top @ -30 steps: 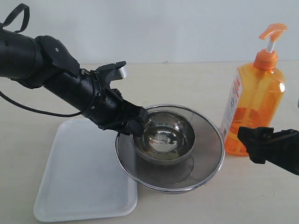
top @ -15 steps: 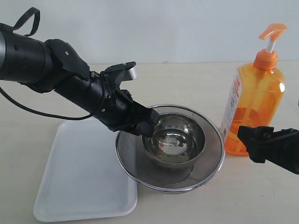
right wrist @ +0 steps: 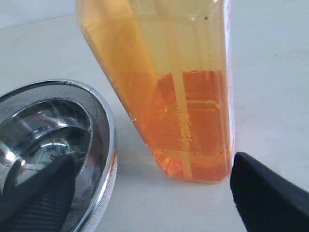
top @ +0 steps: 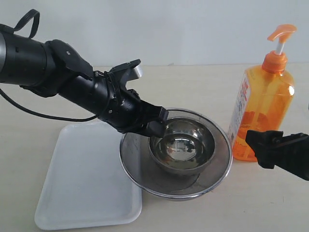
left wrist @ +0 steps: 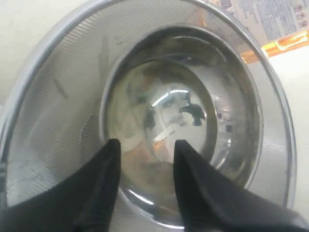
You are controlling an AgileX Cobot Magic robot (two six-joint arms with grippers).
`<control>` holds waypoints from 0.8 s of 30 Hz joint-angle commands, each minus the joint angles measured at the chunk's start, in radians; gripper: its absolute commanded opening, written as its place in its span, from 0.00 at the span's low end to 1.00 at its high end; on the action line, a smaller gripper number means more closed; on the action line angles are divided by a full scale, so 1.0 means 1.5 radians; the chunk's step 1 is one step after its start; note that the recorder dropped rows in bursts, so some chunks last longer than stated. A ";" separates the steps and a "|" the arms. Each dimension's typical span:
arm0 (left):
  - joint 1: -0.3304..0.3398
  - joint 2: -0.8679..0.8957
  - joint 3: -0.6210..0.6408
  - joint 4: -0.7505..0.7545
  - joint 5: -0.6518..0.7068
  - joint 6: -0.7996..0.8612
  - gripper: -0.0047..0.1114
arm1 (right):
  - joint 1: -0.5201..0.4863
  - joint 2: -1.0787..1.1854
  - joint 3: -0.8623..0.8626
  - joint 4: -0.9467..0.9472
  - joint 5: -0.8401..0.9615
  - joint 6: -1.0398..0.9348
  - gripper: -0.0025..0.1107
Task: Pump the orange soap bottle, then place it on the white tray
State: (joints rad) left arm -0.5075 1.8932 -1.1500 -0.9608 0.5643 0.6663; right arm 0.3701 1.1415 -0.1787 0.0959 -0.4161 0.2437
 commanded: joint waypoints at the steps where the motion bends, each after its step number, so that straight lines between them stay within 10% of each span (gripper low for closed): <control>1: -0.003 -0.001 -0.007 -0.055 -0.005 0.046 0.34 | -0.001 -0.002 0.004 -0.001 -0.009 0.000 0.71; 24: -0.022 0.039 -0.053 0.159 0.122 -0.087 0.34 | -0.001 -0.002 0.004 -0.001 -0.009 0.001 0.71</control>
State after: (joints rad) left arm -0.5223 1.9325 -1.2244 -0.7014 0.7734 0.5463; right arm 0.3701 1.1415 -0.1787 0.0959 -0.4179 0.2452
